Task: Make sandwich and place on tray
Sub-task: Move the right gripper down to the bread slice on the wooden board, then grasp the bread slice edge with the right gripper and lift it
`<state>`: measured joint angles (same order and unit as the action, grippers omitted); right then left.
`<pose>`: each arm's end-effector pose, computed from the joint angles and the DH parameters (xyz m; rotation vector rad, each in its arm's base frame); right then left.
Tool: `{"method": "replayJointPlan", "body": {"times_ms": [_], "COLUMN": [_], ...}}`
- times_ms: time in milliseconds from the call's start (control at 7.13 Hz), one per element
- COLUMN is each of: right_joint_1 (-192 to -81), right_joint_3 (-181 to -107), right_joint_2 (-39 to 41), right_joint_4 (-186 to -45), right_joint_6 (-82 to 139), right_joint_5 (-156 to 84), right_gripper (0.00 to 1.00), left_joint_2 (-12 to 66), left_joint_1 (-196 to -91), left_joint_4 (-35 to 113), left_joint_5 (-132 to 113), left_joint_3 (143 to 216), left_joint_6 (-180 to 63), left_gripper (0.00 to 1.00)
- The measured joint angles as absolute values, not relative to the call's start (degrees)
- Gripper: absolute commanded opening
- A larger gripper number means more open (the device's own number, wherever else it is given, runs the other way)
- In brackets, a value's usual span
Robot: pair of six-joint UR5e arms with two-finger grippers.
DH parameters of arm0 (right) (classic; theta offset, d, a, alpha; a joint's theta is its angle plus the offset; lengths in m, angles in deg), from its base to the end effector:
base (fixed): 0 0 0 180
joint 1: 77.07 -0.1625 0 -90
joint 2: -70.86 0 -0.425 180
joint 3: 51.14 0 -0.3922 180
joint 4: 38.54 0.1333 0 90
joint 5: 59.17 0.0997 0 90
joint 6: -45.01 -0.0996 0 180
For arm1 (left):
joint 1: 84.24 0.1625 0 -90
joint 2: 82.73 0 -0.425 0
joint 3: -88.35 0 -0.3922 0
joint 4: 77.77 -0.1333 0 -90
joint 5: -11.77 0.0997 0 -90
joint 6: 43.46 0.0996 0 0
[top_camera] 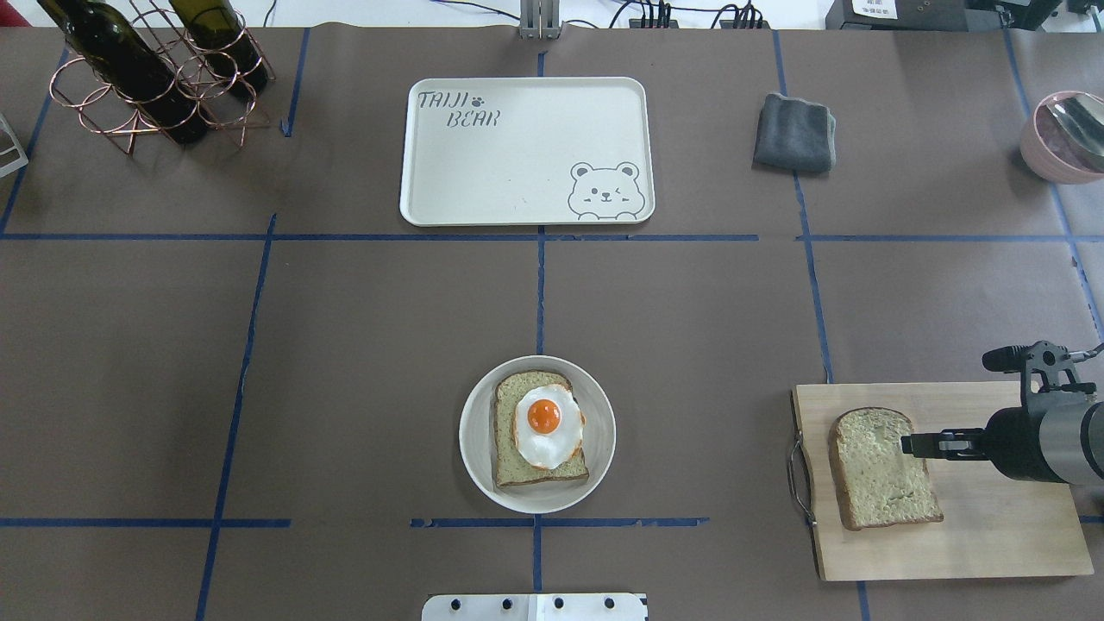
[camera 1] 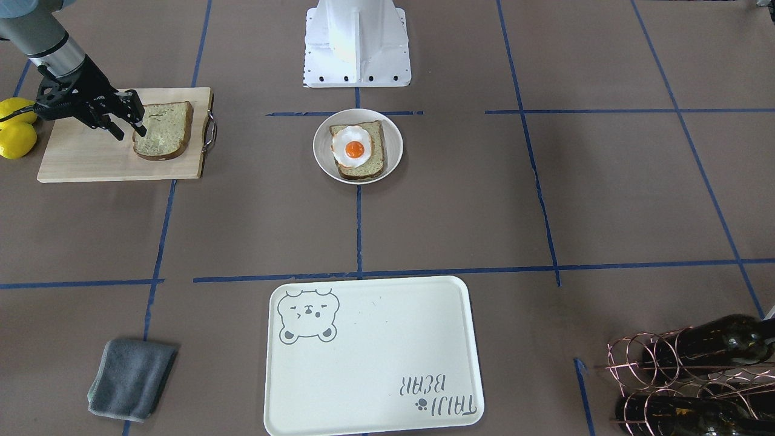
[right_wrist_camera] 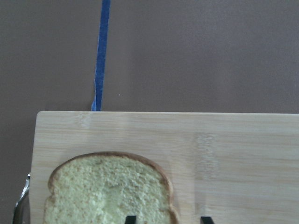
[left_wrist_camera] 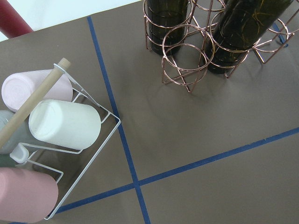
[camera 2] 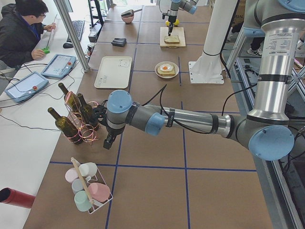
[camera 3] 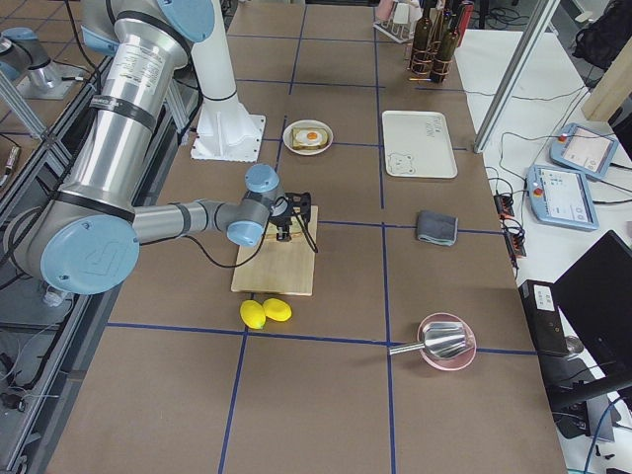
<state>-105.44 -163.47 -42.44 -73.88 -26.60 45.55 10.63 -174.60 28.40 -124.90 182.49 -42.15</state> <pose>-0.2661 -0.2664 0.5362 0.1514 -0.9491 0.0402 -0.0642 -0.5321 0.5581 0.4016 0.7971 0.1837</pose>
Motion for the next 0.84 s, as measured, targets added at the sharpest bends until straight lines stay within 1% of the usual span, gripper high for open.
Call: {"method": "replayJointPlan", "body": {"times_ms": [280, 421, 561, 701, 841], "right_joint_1": [-104.5, -104.2, -104.1, -104.0, -103.9], "right_joint_3": [-163.2, -163.1, -162.8, -162.7, -162.6], "right_joint_2": [-42.4, -42.4, -42.4, -42.4, -42.3], "right_joint_4": [-73.9, -73.9, -73.9, -73.9, -73.9], "right_joint_6": [-26.6, -26.6, -26.6, -26.6, -26.6], "right_joint_5": [45.4, 45.3, 45.3, 45.3, 45.3], "right_gripper": [0.50, 0.46, 0.32, 0.10, 0.00], "left_joint_2": [10.6, 10.6, 10.6, 10.6, 10.5], "left_joint_1": [-174.6, -174.6, -174.6, -174.6, -174.6], "left_joint_4": [28.4, 28.4, 28.4, 28.4, 28.4], "left_joint_5": [-124.9, -124.9, -124.9, -124.9, -124.9], "left_joint_3": [182.5, 182.5, 182.6, 182.6, 182.6], "left_joint_6": [-42.1, -42.1, -42.1, -42.1, -42.2], "left_gripper": [1.00, 1.00, 1.00, 1.00, 1.00]}}
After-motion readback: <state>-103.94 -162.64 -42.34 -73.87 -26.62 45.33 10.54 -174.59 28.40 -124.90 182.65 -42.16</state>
